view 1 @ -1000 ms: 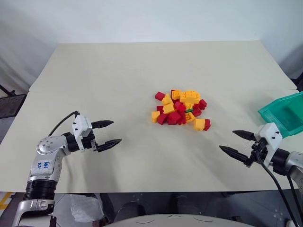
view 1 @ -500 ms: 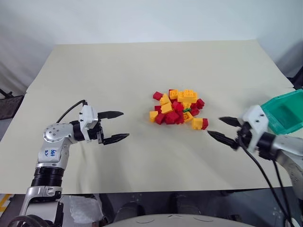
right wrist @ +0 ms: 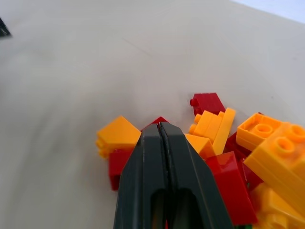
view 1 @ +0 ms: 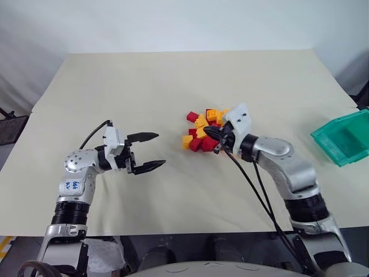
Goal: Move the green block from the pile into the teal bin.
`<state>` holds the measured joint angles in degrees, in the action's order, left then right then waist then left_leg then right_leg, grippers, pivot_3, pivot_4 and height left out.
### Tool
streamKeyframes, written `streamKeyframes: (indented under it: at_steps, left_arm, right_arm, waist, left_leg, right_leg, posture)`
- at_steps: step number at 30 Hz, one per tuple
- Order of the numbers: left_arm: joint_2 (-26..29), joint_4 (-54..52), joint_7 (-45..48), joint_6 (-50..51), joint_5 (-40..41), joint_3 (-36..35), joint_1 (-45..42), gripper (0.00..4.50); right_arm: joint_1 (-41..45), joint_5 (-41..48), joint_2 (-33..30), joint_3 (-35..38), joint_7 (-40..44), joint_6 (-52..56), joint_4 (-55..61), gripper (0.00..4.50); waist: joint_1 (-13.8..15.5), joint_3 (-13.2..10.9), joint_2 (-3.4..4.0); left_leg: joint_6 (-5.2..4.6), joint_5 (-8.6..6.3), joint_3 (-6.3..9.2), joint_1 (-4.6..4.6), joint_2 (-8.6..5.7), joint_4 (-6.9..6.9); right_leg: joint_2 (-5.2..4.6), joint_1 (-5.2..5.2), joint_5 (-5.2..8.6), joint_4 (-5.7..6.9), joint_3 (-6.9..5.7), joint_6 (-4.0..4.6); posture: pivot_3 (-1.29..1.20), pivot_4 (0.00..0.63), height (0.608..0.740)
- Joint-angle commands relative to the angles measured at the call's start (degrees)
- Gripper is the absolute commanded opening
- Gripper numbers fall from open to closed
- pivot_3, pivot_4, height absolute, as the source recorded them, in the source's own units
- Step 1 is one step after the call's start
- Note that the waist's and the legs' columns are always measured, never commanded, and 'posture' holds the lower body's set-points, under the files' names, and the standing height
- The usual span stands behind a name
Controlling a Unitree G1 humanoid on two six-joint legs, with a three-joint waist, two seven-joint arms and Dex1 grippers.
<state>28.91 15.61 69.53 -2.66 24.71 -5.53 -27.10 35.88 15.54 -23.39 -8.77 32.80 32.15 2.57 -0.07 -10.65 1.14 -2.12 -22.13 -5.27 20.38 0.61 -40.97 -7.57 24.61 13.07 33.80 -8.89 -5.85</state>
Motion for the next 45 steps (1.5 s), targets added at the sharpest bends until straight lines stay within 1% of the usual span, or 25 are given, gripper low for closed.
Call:
streamKeyframes:
  at_steps: [1, 4, 6, 9, 13, 16, 21, 25, 29, 34, 37, 40, 45]
  left_arm:
    - [0.57, -3.82, -0.74, -0.3, 0.89, -0.96, 1.3, 4.5]
    - [0.94, -4.36, -1.21, -0.32, 0.71, -1.26, 2.08, 4.5]
    - [1.01, -4.45, -1.64, -0.48, 0.53, -1.26, 2.14, 4.5]
    - [1.1, -4.55, -1.89, -0.62, 0.63, -1.31, 2.35, 4.5]
    - [1.11, -4.32, -1.96, -0.85, 0.53, -1.15, 2.21, 4.5]
    - [0.97, -3.86, -1.97, -0.93, 0.44, -0.88, 1.79, 4.5]
    - [0.71, -3.26, -1.9, -0.97, 0.34, -0.56, 1.07, 4.5]
    - [0.43, -3.2, -1.96, -1.0, 0.35, -0.43, 0.88, 4.5]
    - [0.09, -4.11, -2.43, -0.94, 0.41, -0.41, 1.39, 4.5]
    - [0.63, -6.57, -3.22, -0.64, 0.99, -1.45, 3.98, 4.5]
    - [0.53, -7.93, -3.77, -0.57, 1.05, -1.42, 5.42, 4.5]
    - [0.41, -8.85, -4.23, -0.57, 0.9, -1.25, 6.12, 4.5]
    - [0.4, -8.86, -4.81, -0.7, 0.86, -1.45, 6.09, 4.5]
  right_arm:
    - [3.74, -3.05, 2.46, 0.12, -0.43, -6.78, -8.17, 0.03]
    - [6.61, -5.53, 3.66, 1.63, -1.69, -12.1, -16.88, 0.03]
    - [7.58, -6.49, 3.44, 2.68, -1.98, -14.93, -20.46, 0.03]
    - [8.14, -7.33, 0.92, 4.72, -1.87, -17.66, -23.37, 0.03]
    - [7.55, -8.14, -2.4, 7.1, -1.85, -20.07, -24.39, 0.03]
    - [6.79, -9.32, -4.4, 7.4, -1.17, -20.7, -25.12, 0.03]
    - [6.48, -9.45, -5.57, 8.07, 0.46, -21.07, -23.14, 0.03]
    - [7.35, -8.56, -3.61, 7.22, 1.61, -19.36, -21.01, 0.03]
    - [7.94, -10.83, -1.39, 5.11, 1.86, -22.14, -23.23, 0.03]
    - [9.75, -8.65, 1.8, 6.12, 1.71, -19.58, -21.2, 0.03]
    - [10.08, -9.67, 3.03, 5.3, 1.31, -21.08, -24.38, 0.03]
    - [11.25, -9.49, 4.12, 6.37, 0.04, -21.62, -27.86, 0.03]
    - [11.15, -10.74, 2.55, 7.17, -1.38, -22.61, -31.61, 0.03]
  waist:
    - [-0.4, 0.0, 0.0]
    - [-0.89, 0.0, 0.0]
    - [-1.12, 0.0, 0.0]
    - [-1.16, 0.0, 0.0]
    - [-1.06, 0.0, 0.0]
    - [-1.5, 0.0, 0.0]
    - [-1.74, -0.01, 0.01]
    - [-1.64, -0.01, 0.01]
    - [-1.63, -0.01, 0.01]
    - [-1.57, -0.01, 0.02]
    - [-1.52, -0.01, 0.02]
    - [-1.51, -0.01, 0.02]
    - [-1.57, -0.01, 0.02]
  left_leg:
    - [0.0, 0.0, -0.01, 0.0, 0.0, 0.0]
    - [0.01, 0.0, -0.02, -0.03, 0.04, 0.01]
    - [0.02, 0.01, -0.02, -0.03, 0.04, 0.01]
    - [0.01, 0.01, -0.01, -0.03, 0.03, 0.0]
    - [0.01, 0.01, 0.01, -0.02, 0.02, 0.0]
    - [0.02, 0.01, 0.01, -0.03, 0.06, 0.02]
    - [0.02, 0.01, 0.0, -0.09, 0.1, 0.04]
    - [0.02, 0.01, 0.01, -0.14, 0.1, 0.03]
    - [0.02, 0.01, 0.02, -0.15, 0.1, 0.03]
    - [0.02, 0.0, 0.04, -0.12, 0.09, 0.04]
    - [0.01, 0.0, 0.09, -0.12, 0.1, 0.04]
    - [0.01, 0.0, 0.09, -0.11, 0.09, 0.03]
    - [0.01, 0.0, 0.07, -0.11, 0.09, 0.04]
  right_leg:
    - [0.0, 0.0, 0.0, -0.01, 0.01, 0.0]
    - [0.02, 0.0, 0.0, 0.02, 0.0, 0.0]
    - [0.01, 0.0, 0.0, 0.03, 0.01, 0.0]
    - [-0.01, -0.02, 0.0, 0.03, 0.01, 0.0]
    - [-0.04, -0.03, 0.0, 0.02, 0.01, -0.01]
    - [-0.02, -0.02, 0.0, 0.02, 0.01, -0.01]
    - [0.01, 0.06, 0.0, 0.07, 0.16, 0.0]
    - [0.0, 0.06, 0.0, 0.09, 0.22, 0.0]
    - [0.0, 0.06, 0.0, 0.1, 0.24, 0.0]
    - [-0.02, 0.08, 0.0, 0.08, 0.25, 0.0]
    - [-0.01, 0.07, 0.0, 0.09, 0.22, 0.0]
    - [-0.02, 0.07, 0.0, 0.09, 0.22, 0.0]
    - [-0.03, 0.08, 0.0, 0.09, 0.23, 0.0]
  posture:
    - [0.0, 0.15, 0.74]
    - [0.0, 0.15, 0.74]
    - [0.0, 0.15, 0.74]
    - [0.0, 0.15, 0.74]
    - [0.0, 0.15, 0.74]
    - [0.0, 0.15, 0.74]
    - [0.0, 0.15, 0.74]
    - [0.0, 0.15, 0.74]
    - [0.0, 0.15, 0.74]
    - [0.0, 0.15, 0.74]
    - [0.0, 0.15, 0.74]
    - [0.0, 0.15, 0.74]
    - [0.0, 0.15, 0.74]
